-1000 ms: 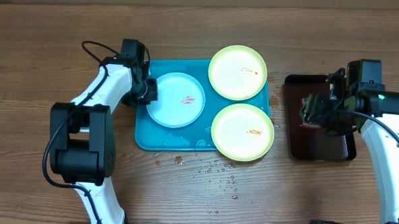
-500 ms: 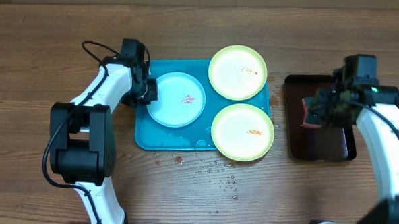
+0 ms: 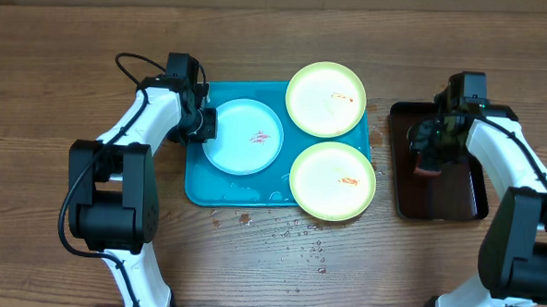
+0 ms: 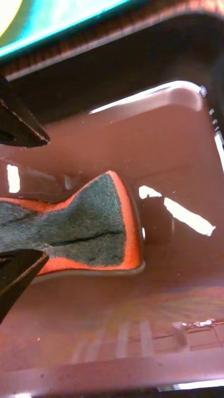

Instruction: Clean dirty plates on tray and stack at the side

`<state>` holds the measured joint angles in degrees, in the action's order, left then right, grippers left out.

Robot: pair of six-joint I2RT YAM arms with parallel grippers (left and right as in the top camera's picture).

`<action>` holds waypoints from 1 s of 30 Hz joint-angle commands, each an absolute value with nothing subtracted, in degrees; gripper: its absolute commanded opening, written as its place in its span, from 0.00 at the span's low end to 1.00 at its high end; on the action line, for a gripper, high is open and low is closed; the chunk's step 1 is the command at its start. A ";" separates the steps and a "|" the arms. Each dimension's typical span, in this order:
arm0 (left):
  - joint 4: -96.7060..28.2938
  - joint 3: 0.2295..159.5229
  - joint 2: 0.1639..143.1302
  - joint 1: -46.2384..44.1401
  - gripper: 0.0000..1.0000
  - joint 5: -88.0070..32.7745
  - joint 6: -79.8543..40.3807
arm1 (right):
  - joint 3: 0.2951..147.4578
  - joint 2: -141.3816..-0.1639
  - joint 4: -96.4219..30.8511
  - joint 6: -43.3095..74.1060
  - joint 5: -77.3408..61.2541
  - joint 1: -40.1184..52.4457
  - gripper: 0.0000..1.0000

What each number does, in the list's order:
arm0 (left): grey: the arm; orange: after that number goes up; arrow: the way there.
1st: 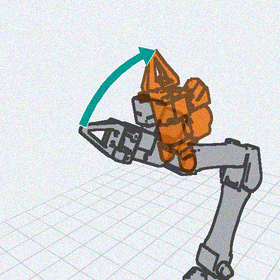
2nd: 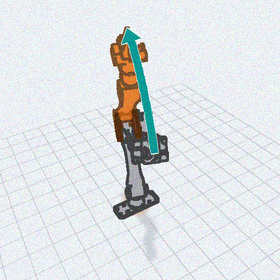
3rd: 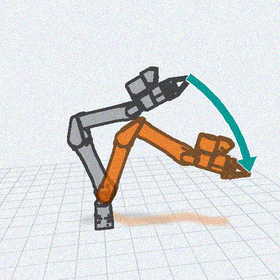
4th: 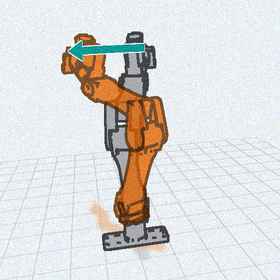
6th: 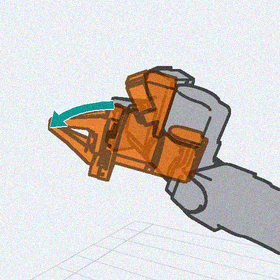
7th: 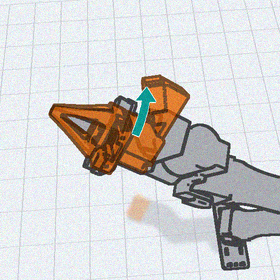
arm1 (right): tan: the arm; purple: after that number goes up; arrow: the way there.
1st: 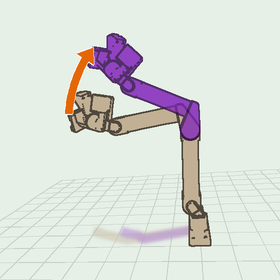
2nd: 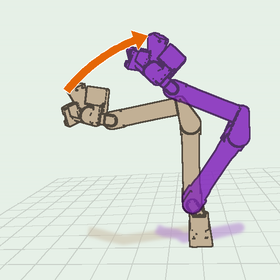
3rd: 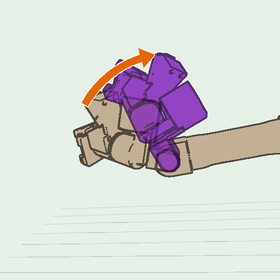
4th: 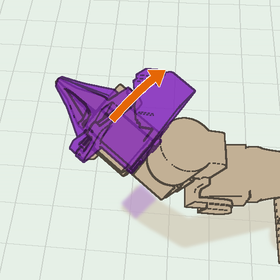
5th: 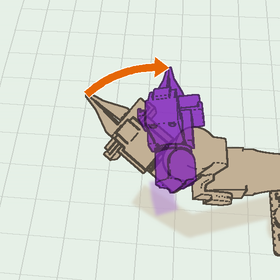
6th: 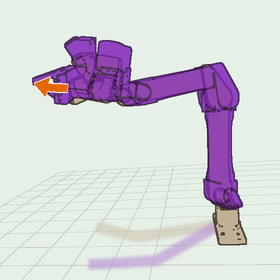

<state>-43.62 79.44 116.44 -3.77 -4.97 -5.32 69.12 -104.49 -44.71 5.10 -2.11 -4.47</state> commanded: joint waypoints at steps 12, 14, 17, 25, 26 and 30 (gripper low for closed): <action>-41.63 78.76 119.46 -4.14 0.04 -4.05 -2.72 | 67.09 -107.98 -41.56 4.16 2.55 -4.60 0.39; -41.32 78.76 119.46 -4.14 0.04 -4.03 -2.72 | 66.43 -108.20 -40.69 4.21 2.52 -4.58 0.33; -41.01 78.76 119.46 -4.14 0.04 -4.03 -2.70 | 65.67 -108.47 -39.94 4.23 2.52 -4.58 0.26; -40.95 78.76 119.46 -4.14 0.04 -4.05 -2.79 | 70.39 -108.33 -43.48 4.82 -1.39 -4.58 0.04; -40.73 78.76 119.46 -4.14 0.04 -4.10 -2.79 | 72.18 -108.25 -45.12 5.52 -1.54 -4.58 0.04; -40.64 78.76 119.46 -4.14 0.04 -4.10 -3.01 | 81.67 -108.22 -54.24 6.20 -2.15 -4.56 0.04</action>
